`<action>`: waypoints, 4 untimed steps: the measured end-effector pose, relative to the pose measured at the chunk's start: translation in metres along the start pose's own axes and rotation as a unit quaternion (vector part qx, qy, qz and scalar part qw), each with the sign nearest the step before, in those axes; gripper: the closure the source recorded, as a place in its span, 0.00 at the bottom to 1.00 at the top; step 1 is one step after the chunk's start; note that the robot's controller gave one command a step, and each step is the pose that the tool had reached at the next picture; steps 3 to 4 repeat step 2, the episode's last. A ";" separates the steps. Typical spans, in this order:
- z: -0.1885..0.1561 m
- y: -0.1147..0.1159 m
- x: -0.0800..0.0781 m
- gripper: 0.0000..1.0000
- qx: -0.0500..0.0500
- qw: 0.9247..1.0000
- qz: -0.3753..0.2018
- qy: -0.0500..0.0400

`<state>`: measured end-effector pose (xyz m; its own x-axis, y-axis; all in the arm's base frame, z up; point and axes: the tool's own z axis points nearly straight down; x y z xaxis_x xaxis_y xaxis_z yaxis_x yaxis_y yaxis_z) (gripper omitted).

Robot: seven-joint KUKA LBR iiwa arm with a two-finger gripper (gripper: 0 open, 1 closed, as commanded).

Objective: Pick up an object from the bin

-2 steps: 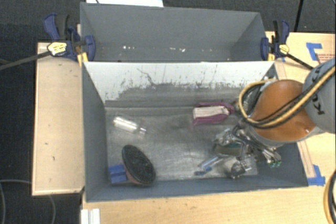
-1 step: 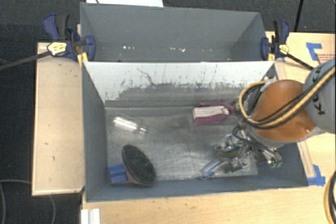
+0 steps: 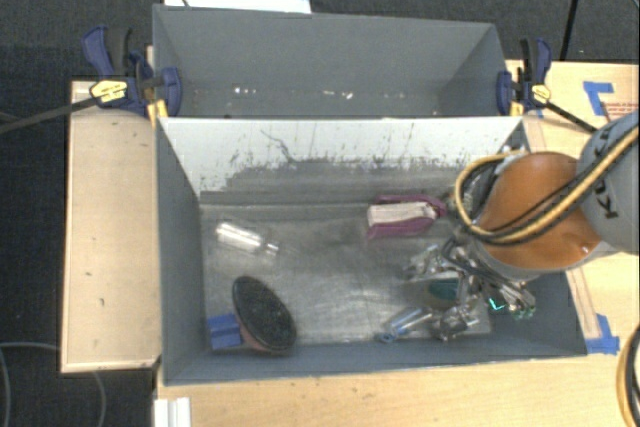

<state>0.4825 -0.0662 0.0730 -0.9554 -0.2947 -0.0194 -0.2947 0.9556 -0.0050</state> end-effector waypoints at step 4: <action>-0.169 -0.021 -0.019 1.00 -0.002 0.977 -0.213 0.005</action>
Offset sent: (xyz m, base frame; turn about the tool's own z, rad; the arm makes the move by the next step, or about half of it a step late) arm 0.0000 0.0000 0.0000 0.0000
